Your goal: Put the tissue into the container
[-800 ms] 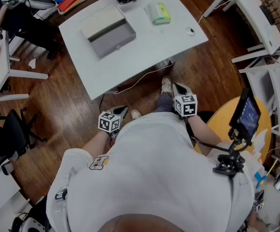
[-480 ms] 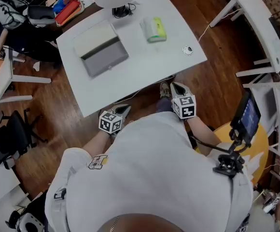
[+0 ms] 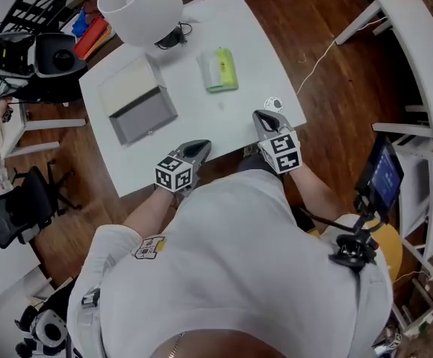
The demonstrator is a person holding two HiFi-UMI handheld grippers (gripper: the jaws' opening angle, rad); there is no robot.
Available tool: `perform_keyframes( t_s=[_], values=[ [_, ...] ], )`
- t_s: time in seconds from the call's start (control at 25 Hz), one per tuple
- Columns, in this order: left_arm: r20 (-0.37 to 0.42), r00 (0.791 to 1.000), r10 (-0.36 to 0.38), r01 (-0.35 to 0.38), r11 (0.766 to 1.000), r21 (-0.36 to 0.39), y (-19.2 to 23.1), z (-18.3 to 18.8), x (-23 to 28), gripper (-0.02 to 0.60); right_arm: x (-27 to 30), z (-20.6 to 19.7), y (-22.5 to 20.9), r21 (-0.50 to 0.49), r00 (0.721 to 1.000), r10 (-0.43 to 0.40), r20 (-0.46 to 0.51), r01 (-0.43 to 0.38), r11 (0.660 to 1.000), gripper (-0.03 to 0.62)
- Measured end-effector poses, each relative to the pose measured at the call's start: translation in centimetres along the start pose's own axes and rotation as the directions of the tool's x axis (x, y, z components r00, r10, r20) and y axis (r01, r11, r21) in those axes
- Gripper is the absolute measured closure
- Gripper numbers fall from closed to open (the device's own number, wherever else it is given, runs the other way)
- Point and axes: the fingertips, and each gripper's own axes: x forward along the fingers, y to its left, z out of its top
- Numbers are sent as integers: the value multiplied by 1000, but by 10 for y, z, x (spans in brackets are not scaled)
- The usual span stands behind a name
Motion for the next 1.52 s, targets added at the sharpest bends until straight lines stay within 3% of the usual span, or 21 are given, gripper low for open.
perform_keyframes(
  t_s=[0.12,0.2,0.36,0.56,0.64,0.76,0.84,0.88,1.04,1.16,1.28,1.4,1.52],
  values=[
    [-13,1000,11,-11,1000,-10,-1,15,24,581,19,34,-29,-96,998,66,4,-66,993,594],
    [-19,999,27,-28,999,-16,3,25,36,581,35,54,-45,-107,994,111,-19,-112,988,586],
    [-5,996,89,-89,994,-65,11,39,53,581,79,77,-70,7,981,162,-104,-162,987,471],
    [56,986,159,-148,977,-156,29,61,63,581,134,93,-62,167,983,102,-151,-77,983,306],
    [90,971,223,-201,957,-208,44,70,66,580,149,91,-51,198,983,82,-167,-49,979,250],
    [136,926,352,-305,910,-281,75,84,65,474,162,80,-35,228,976,75,-204,-27,973,191],
    [162,906,392,-336,896,-290,94,98,63,457,168,77,-31,240,972,85,-217,-31,970,191],
    [169,906,389,-334,900,-280,101,106,63,457,169,76,-30,247,971,90,-221,-33,968,191],
    [164,946,281,-239,942,-235,110,127,78,456,173,71,-31,273,967,91,-239,-23,962,205],
    [160,959,234,-194,953,-232,106,131,88,456,174,63,-34,278,958,79,-275,0,961,271],
    [164,960,225,-181,952,-247,101,127,93,456,175,59,-32,254,953,71,-294,7,967,306],
    [175,961,214,-167,954,-249,97,129,96,456,175,60,-36,204,952,36,-305,28,979,417],
    [181,962,203,-155,957,-247,93,131,100,456,174,61,-37,178,951,28,-307,29,984,453]
  ],
)
